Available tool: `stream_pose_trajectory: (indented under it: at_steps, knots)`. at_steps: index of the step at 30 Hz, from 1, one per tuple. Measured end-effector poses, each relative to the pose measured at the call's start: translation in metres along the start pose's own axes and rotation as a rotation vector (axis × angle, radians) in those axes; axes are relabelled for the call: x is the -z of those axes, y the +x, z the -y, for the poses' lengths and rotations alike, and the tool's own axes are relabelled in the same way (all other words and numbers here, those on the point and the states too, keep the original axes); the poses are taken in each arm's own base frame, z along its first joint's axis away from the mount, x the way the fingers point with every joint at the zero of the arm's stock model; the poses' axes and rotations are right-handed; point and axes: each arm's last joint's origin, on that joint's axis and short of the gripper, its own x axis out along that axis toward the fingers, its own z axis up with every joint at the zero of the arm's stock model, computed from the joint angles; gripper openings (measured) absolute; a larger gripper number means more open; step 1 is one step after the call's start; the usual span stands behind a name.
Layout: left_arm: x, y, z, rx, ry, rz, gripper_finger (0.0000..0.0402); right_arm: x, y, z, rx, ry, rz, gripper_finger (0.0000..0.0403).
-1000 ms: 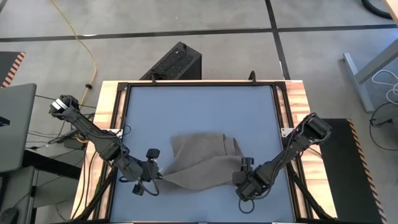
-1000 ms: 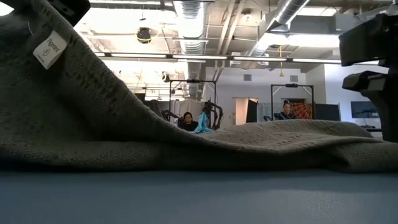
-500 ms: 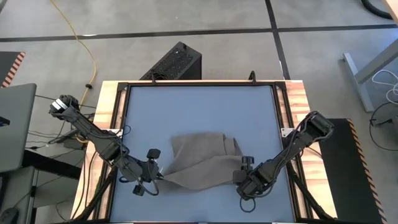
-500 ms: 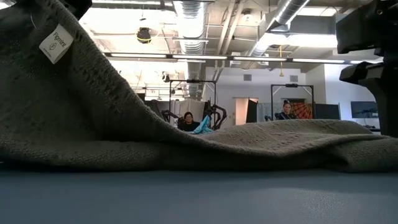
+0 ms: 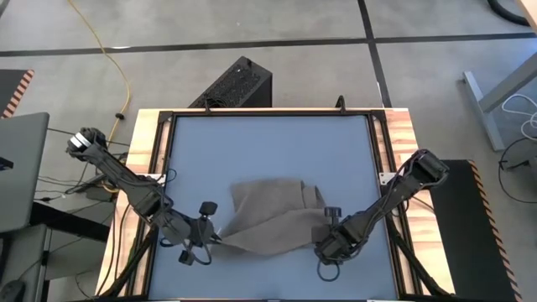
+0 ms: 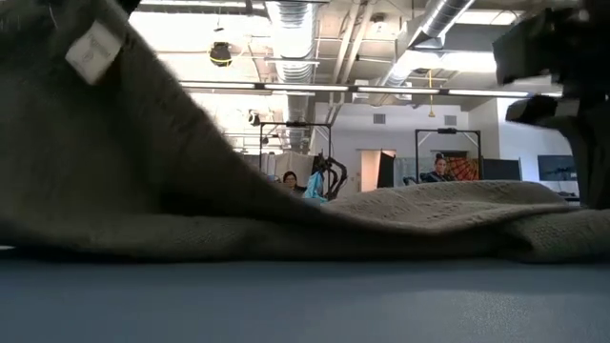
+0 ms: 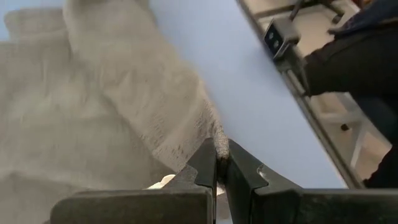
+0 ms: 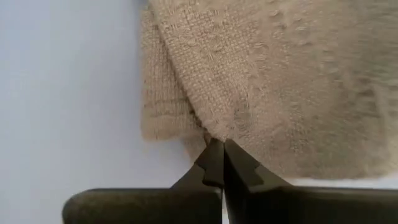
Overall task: Roll towel
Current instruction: Roll the gray towel
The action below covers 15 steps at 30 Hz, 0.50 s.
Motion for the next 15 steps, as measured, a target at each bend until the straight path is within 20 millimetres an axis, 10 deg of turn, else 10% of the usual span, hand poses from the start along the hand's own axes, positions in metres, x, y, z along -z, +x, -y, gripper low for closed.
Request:
stream_pose_trajectory:
  at_steps: [6,15]
  knots:
    - [-0.024,-0.035,0.001,0.015,0.026,0.175,0.0,-0.025,-0.06,0.004,0.062,-0.077,-0.039,0.001]
    - [-0.059,-0.115,-0.002,-0.038,0.106,0.51,0.0,-0.062,-0.208,0.016,0.136,-0.205,0.368,0.0008]
